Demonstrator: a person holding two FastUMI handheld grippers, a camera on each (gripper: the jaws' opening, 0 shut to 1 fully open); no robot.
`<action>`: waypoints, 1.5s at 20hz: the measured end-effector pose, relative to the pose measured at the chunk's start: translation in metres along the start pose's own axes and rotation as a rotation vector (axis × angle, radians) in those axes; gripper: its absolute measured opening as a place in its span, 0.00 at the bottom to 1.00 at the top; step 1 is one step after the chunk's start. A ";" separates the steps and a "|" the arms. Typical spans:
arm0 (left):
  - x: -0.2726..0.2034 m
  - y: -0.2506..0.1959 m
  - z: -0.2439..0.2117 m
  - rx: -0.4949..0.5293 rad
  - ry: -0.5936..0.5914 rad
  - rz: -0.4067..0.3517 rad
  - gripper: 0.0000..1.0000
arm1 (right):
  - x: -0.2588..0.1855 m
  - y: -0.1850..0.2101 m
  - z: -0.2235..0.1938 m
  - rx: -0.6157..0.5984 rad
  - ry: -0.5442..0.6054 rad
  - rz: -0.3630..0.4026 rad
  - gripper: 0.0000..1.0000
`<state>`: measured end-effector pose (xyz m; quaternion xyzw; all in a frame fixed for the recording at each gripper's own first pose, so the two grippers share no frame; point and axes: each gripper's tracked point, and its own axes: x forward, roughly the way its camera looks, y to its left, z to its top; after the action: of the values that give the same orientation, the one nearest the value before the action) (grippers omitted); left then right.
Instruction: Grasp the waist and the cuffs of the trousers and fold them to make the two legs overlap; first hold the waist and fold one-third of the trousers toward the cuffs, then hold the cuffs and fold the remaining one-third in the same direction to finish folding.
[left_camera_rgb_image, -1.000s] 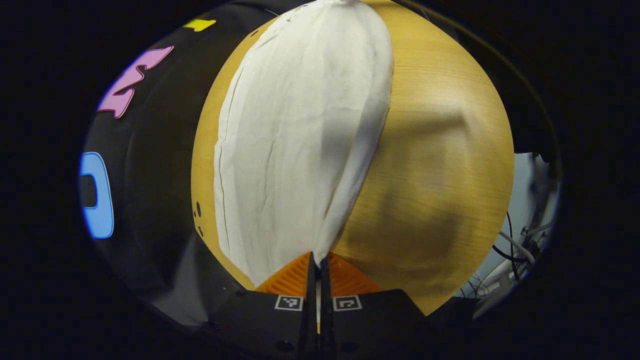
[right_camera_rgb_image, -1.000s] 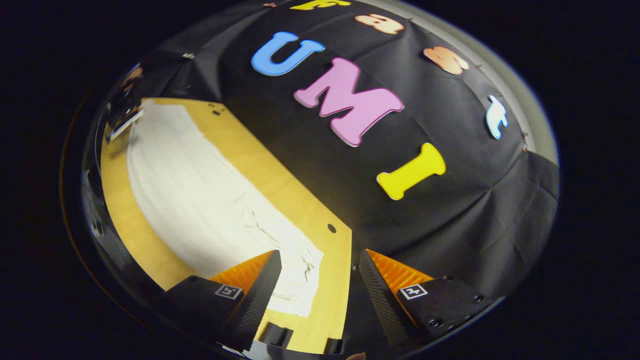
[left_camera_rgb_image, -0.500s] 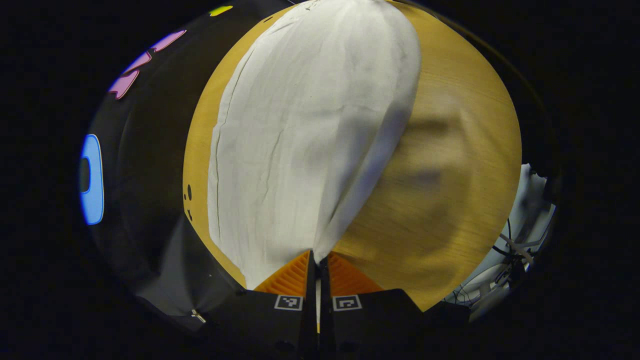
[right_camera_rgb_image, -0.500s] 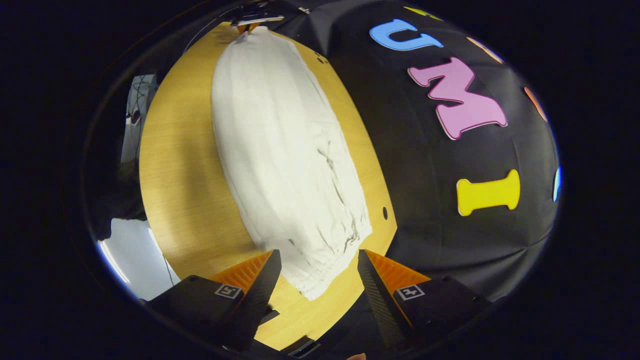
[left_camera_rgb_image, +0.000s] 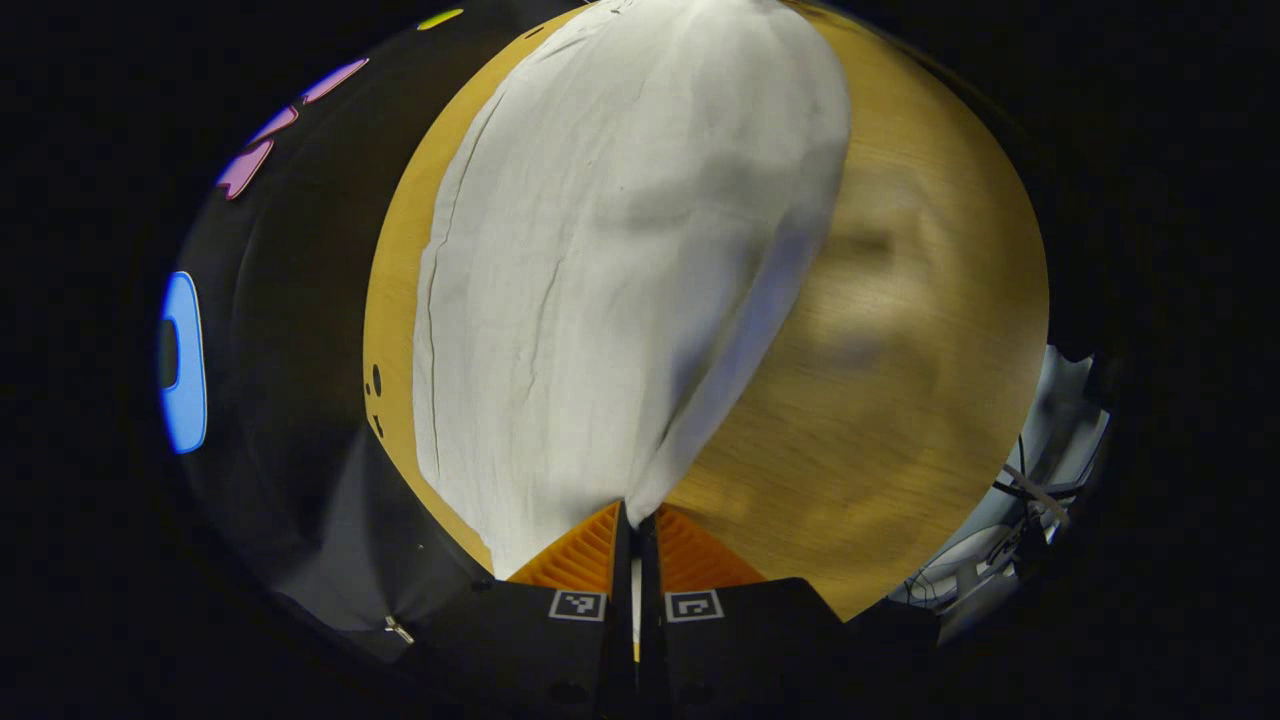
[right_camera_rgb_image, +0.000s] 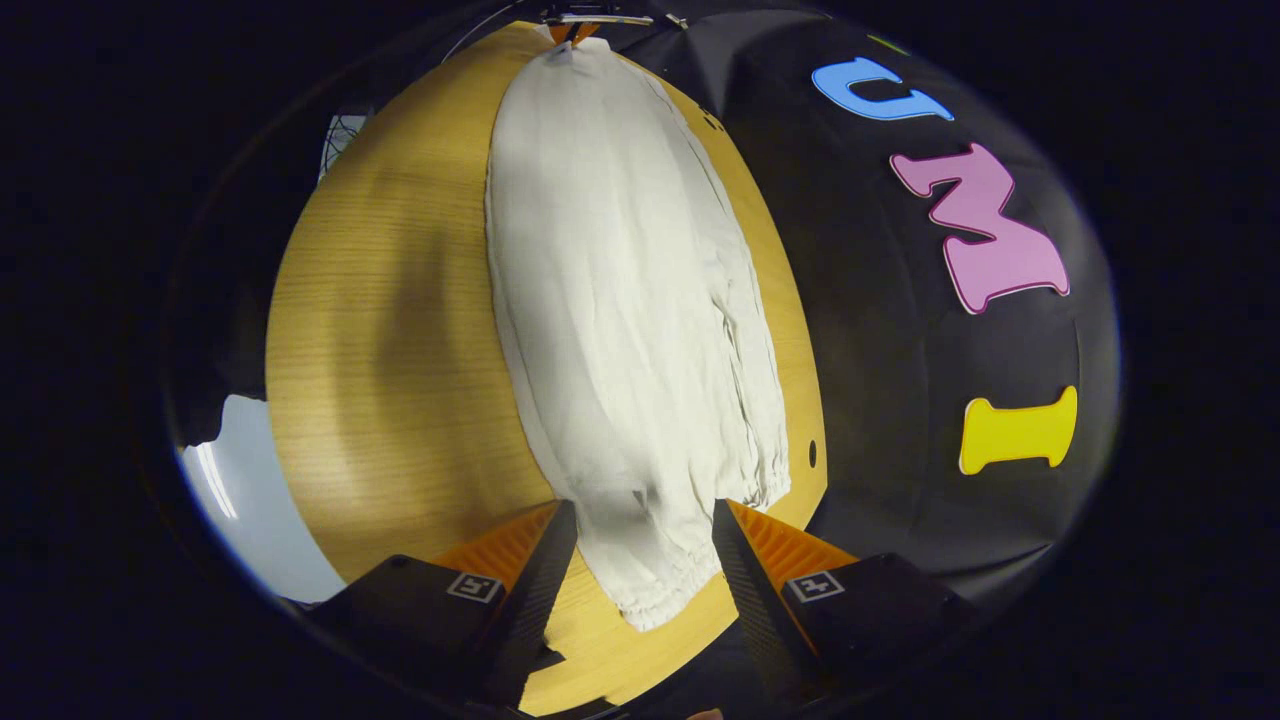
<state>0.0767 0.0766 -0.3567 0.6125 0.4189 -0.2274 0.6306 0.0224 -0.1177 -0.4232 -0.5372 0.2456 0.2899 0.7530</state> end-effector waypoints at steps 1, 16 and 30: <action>0.000 0.000 0.000 0.001 -0.003 0.004 0.07 | 0.005 -0.002 -0.001 0.008 0.014 -0.003 0.87; -0.011 0.016 0.008 -0.111 -0.098 0.050 0.05 | 0.002 -0.052 0.010 0.129 0.049 -0.073 0.07; -0.014 0.167 0.023 -0.209 -0.139 0.231 0.05 | 0.048 -0.194 0.040 0.254 0.049 -0.286 0.06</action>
<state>0.2084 0.0751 -0.2505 0.5703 0.3224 -0.1506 0.7403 0.1944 -0.1206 -0.3142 -0.4742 0.2198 0.1335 0.8420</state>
